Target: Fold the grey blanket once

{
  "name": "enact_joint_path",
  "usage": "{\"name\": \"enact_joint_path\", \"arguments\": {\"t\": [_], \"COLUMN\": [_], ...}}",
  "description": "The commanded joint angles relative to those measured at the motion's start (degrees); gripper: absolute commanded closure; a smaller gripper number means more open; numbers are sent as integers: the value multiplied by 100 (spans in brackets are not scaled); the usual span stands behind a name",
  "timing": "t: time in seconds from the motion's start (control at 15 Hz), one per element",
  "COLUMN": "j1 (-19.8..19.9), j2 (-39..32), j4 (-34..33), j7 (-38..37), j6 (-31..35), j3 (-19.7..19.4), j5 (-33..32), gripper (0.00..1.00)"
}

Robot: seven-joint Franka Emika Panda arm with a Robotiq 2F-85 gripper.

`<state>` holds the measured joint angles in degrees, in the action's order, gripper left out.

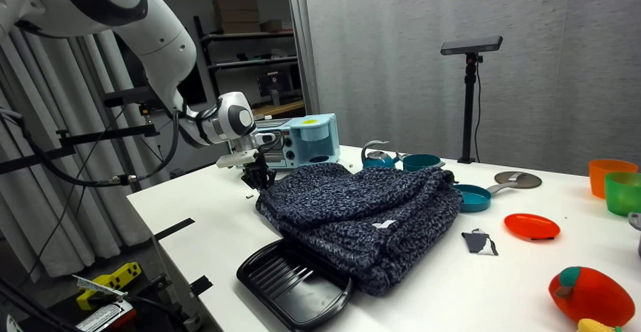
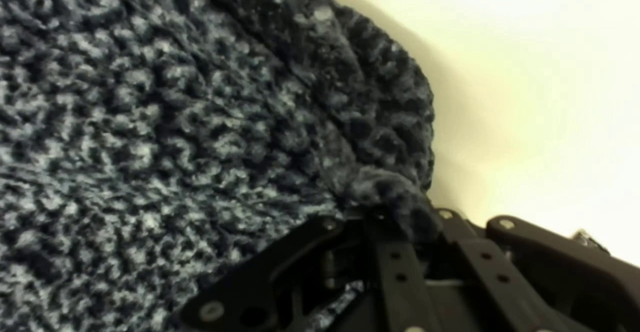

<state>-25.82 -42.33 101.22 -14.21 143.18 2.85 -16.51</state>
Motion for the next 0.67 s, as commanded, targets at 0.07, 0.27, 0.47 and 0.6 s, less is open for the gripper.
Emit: {"name": "enact_joint_path", "arguments": {"t": [0.07, 0.27, 0.47, 0.6], "j1": [435, 791, 1167, 1376], "j2": [1298, 2047, 2769, 3247], "j4": [909, 1291, 1607, 1819], "j7": [-128, -183, -295, -559], "j6": [220, 341, 331, 263], "j3": [-20, -105, -229, -390], "j5": [357, 497, 624, 594], "gripper": [97, 97, 97, 97]}}
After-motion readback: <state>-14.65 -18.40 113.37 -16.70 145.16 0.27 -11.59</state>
